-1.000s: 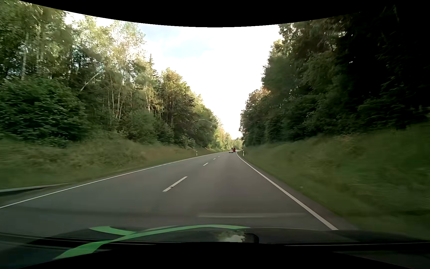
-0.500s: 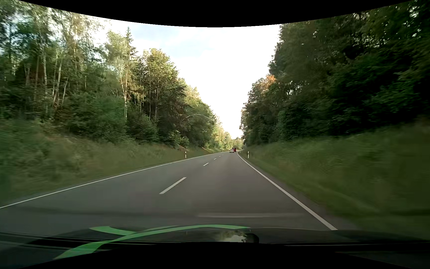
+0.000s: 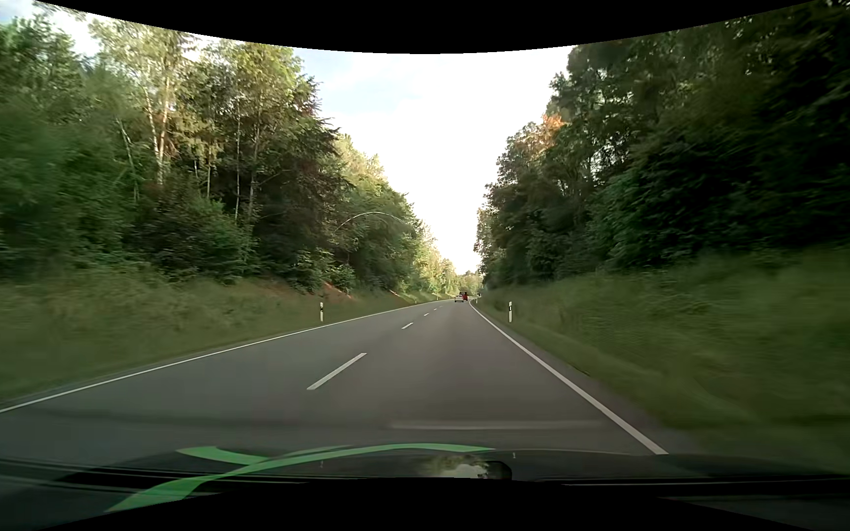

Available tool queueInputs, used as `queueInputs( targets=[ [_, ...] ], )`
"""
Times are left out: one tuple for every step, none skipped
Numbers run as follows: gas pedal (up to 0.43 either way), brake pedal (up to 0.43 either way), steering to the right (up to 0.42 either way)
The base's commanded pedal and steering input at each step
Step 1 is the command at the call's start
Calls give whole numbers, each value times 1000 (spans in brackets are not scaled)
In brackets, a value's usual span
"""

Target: Follow the waypoints while adhering to traffic rules and regulations

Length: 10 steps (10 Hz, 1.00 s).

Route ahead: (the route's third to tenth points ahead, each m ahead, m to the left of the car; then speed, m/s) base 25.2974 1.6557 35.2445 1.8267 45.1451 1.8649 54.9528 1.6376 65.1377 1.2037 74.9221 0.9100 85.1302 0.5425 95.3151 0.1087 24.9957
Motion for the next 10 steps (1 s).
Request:
queueInputs(
  targets=[
    [370,0,0],
    [370,0,0],
    [378,0,0],
    [378,0,0],
    [378,0,0],
    [378,0,0],
    [378,0,0],
    [378,0,0],
    [378,0,1],
    [378,0,0]
  ],
)
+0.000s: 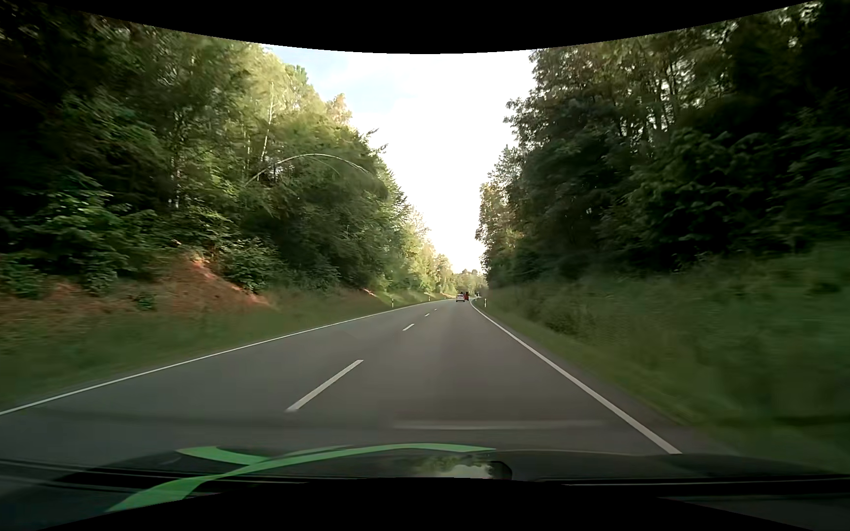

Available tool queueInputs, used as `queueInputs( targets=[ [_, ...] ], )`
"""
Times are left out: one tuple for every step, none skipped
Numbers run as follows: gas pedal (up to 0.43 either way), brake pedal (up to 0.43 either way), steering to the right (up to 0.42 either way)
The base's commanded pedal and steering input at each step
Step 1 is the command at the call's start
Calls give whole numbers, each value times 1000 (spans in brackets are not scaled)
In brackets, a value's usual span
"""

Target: Follow the waypoints while adhering to traffic rules and regulations

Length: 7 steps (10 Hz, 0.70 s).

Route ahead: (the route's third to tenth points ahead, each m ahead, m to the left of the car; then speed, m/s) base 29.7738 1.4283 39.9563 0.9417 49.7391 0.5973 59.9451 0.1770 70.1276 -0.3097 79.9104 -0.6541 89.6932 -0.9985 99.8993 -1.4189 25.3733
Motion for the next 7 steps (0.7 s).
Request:
queueInputs(
  targets=[
    [378,0,0],
    [378,0,0],
    [358,0,0],
    [358,0,1],
    [358,0,0],
    [358,0,0],
    [358,0,0]
  ],
)
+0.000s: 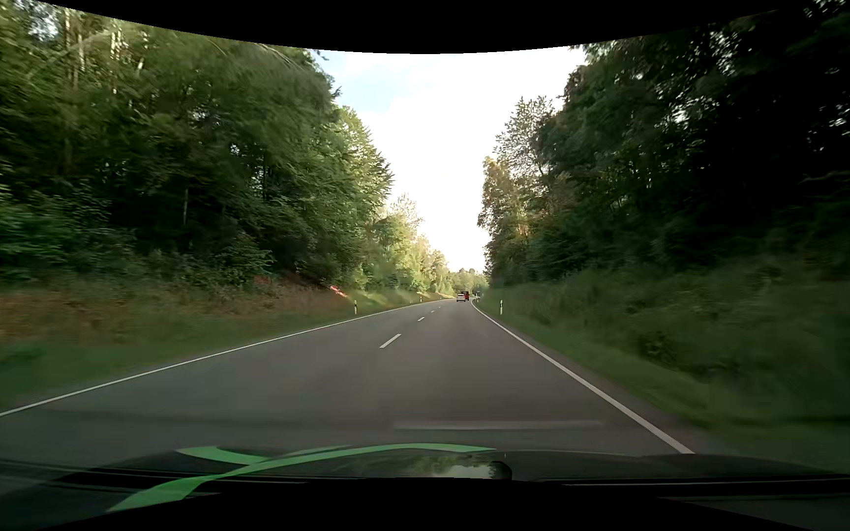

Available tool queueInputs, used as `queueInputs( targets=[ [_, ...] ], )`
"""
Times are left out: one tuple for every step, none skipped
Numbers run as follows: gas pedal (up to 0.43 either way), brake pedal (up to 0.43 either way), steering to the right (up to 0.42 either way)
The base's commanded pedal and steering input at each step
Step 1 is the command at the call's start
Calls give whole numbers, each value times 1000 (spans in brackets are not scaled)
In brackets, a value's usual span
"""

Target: Follow the waypoints while adhering to traffic rules and regulations

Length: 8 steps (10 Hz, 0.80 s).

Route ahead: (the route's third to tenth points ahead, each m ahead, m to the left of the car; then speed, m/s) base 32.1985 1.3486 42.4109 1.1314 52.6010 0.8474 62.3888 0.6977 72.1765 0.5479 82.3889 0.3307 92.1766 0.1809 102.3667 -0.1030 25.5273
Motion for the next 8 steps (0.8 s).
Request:
queueInputs(
  targets=[
    [358,0,0],
    [358,0,0],
    [339,0,1],
    [311,0,1],
    [311,0,1],
    [311,0,0],
    [311,0,1],
    [311,0,1]
  ],
)
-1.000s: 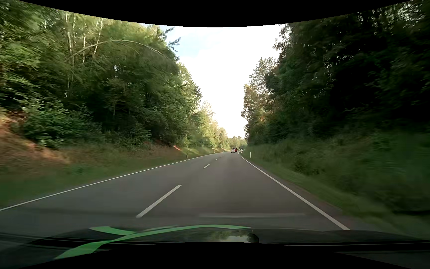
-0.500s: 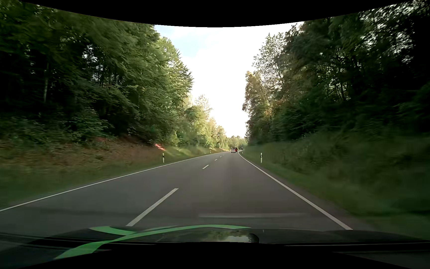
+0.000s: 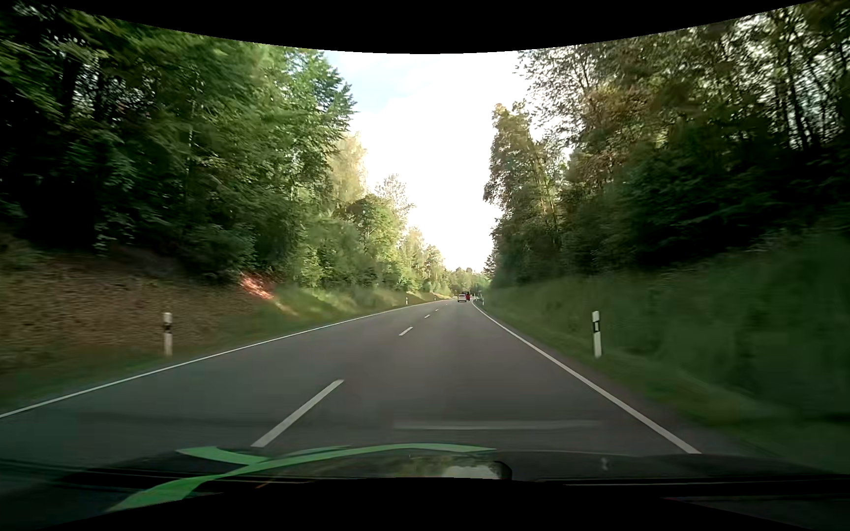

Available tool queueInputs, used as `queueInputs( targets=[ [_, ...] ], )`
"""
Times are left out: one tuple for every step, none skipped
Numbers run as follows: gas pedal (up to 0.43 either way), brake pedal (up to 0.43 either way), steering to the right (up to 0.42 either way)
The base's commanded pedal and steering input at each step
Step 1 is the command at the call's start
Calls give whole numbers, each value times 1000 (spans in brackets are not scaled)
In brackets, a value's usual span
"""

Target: Follow the waypoints while adhering to traffic rules and regulations

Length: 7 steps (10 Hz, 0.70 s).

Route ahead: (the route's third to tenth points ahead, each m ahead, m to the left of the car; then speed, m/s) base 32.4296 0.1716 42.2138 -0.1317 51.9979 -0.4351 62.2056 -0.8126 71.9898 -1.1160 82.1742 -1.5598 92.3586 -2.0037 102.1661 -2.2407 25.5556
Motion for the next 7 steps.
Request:
queueInputs(
  targets=[
    [311,0,0],
    [311,0,0],
    [299,0,1],
    [280,0,1],
    [280,0,1],
    [280,0,1],
    [280,0,1]
  ],
)
